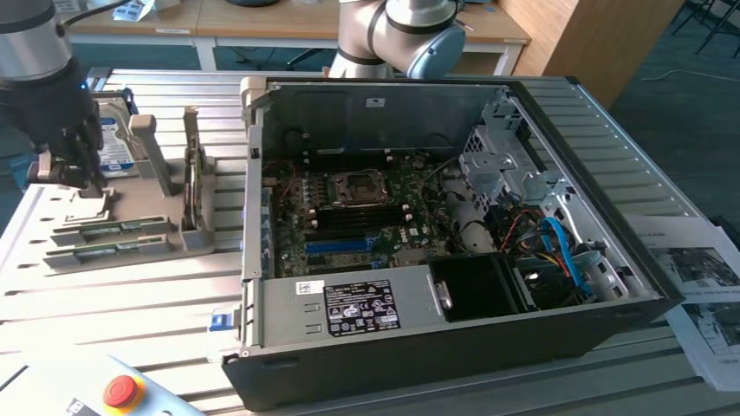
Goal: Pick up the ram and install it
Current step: 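Pick up the ram and move it above insertion slot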
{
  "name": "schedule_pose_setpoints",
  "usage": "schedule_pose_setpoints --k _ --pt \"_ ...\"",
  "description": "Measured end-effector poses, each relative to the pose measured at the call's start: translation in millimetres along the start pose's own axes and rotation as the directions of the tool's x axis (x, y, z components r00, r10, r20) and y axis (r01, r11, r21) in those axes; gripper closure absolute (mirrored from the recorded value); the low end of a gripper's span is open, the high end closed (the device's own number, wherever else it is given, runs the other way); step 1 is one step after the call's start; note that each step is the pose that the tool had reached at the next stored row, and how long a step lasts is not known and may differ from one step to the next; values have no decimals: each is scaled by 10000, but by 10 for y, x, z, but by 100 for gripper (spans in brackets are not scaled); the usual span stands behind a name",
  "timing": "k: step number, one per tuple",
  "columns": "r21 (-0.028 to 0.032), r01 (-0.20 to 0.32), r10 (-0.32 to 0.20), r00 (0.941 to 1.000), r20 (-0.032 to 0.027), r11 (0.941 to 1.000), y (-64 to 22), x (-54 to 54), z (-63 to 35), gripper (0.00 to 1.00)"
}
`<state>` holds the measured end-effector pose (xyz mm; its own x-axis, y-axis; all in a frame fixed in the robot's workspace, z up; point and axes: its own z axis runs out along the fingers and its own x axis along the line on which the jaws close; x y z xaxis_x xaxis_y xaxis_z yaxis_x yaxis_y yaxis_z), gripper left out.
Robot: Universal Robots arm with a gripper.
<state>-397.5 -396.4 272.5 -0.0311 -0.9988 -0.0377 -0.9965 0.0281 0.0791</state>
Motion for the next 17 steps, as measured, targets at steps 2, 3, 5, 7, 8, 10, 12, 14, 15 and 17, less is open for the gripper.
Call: schedule_pose_setpoints --k 2,3,5,7,8,10,12,14,15,17 --pt "0 1 -1 10000 0 10000 -1 16 1 76" --pt "0 1 -1 10000 0 10000 -1 24 1 76" --pt "0 1 -1 10000 0 10000 -2 38 3 76" --pt "1 0 0 10000 1 10000 -2 52 6 76" --pt "1 1 -1 10000 1 10000 -3 59 8 76" --pt "1 0 0 10000 1 10000 -3 71 11 76" --pt "1 1 -1 10000 0 10000 -4 84 15 76" --pt "1 1 -1 10000 1 10000 -5 92 19 76" --pt "2 0 0 10000 1 10000 -5 95 22 76" --pt "1 0 0 10000 1 10000 -6 101 31 76"
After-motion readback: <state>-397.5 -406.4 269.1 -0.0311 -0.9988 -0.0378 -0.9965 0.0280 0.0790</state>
